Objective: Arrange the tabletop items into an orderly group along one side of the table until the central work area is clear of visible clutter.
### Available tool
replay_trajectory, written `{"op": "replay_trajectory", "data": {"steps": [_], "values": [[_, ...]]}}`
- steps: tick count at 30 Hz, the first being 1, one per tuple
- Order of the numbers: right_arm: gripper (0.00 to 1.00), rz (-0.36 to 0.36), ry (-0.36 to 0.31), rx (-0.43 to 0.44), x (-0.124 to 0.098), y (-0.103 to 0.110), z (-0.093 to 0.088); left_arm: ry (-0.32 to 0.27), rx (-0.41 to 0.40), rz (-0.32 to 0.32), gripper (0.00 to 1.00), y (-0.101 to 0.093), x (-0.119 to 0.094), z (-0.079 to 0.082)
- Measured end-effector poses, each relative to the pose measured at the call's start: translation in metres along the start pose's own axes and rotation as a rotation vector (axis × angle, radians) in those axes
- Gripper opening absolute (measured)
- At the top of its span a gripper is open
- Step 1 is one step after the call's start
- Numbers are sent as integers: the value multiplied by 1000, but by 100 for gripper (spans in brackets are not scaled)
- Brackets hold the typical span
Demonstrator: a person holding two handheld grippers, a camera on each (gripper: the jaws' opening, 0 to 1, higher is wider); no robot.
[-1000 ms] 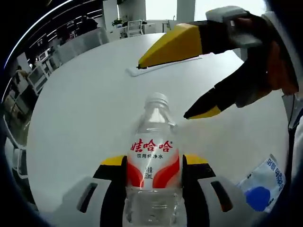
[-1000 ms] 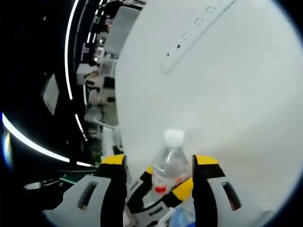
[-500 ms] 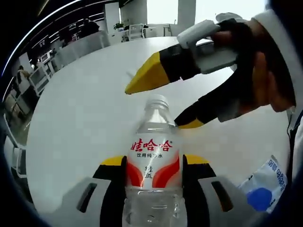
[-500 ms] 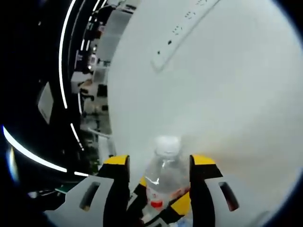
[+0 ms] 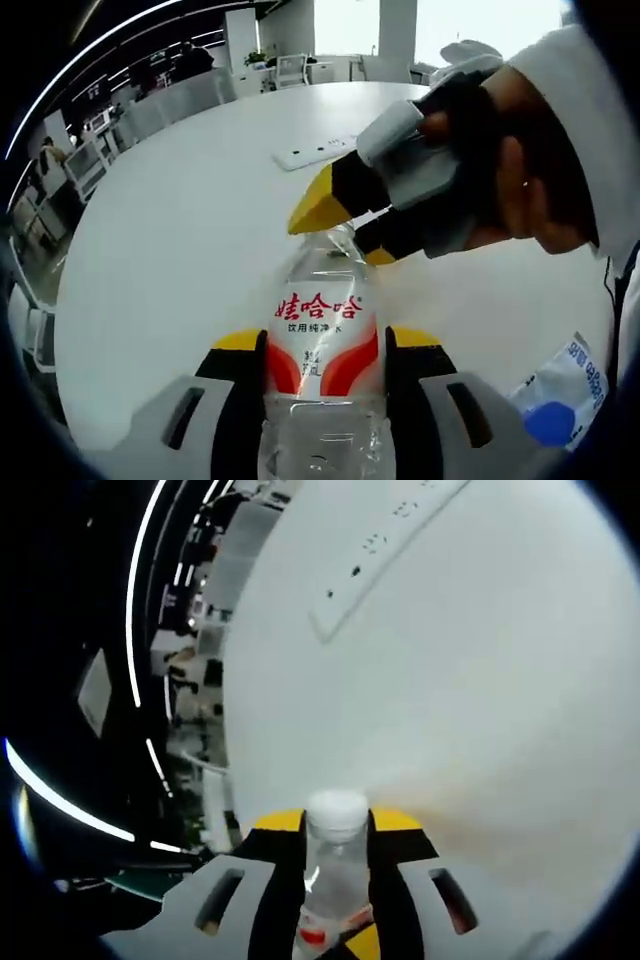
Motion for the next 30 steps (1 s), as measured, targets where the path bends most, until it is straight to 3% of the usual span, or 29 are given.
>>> {"op": "replay_trajectory", "data": {"steps": [3, 6, 10, 15, 19, 24, 28, 30], "values": [[20, -6, -1, -20, 5, 3, 2, -4, -2, 2, 47, -1, 0, -1], [19, 29, 18, -119, 10, 4, 5, -7, -6, 3, 47, -2, -1, -1], [18, 41, -12, -88, 3, 4, 2, 11, -9, 4, 47, -2, 0, 0], [17, 73, -19, -119, -11, 14, 5, 78, -11, 10, 45, -5, -1, 3], [17, 110, -31, -133, -26, 19, 7, 91, -1, 8, 45, -12, -4, 6], [17, 201, -41, -231, -44, 42, 11, 40, -12, 29, 43, -17, -21, 19], [17, 287, -57, -282, -63, 64, 14, -65, -20, 46, 43, -17, -46, 42], [17, 338, -34, -390, -78, 78, 11, -106, -60, 35, 43, -22, -60, 48]]}}
Point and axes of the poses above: the point that each gripper's makers call its tool centre point, and the gripper's own axes: x roughly forward along the fingers, y roughly to its left, z roughly out of its top, the point moved 6 cm from there along -x, roughly backward along the fingers, and after that the axes turned 3 degrees about -z, right-handed, at the moved point
